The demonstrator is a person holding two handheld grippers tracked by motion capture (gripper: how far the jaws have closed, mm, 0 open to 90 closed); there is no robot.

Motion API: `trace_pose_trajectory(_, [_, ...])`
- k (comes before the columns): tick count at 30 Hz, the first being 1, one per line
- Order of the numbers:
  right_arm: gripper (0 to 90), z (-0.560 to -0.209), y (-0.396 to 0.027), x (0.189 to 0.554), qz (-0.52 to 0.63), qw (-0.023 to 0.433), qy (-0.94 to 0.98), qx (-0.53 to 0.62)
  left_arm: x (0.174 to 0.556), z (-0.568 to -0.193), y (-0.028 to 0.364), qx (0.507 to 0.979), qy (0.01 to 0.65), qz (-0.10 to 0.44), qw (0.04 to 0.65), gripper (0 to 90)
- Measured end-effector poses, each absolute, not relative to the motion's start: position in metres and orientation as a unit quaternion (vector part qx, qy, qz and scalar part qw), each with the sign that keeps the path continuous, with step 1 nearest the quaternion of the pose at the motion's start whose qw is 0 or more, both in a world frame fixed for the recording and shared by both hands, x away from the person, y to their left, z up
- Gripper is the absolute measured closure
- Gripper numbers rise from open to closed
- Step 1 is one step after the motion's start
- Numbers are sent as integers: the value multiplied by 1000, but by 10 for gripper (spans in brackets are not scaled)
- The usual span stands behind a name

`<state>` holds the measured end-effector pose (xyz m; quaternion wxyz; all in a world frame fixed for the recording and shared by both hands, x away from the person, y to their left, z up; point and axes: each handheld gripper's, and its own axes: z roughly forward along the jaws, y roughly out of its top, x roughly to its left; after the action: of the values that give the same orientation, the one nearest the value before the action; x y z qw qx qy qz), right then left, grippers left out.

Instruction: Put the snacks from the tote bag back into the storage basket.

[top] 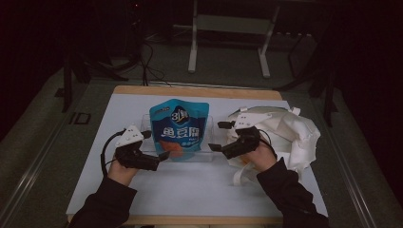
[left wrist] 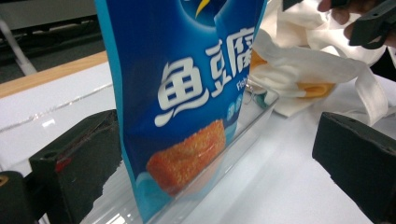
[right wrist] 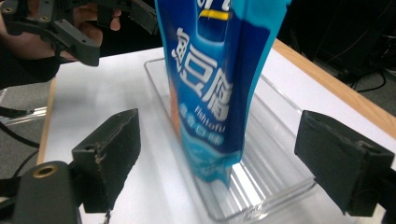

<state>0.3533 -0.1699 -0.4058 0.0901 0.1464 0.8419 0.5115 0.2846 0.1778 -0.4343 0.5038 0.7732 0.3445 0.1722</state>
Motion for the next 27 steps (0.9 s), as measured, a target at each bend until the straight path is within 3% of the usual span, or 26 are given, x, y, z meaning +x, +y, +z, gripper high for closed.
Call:
trace_pose_trajectory(14, [144,-422,-199,329,509,98,842,151,257,-449,169,783,334,157,501,17])
trace_pose_trajectory(27, [144,-432,-226,306,507,126,836,167,236,-448,131,803,280,123,512,17])
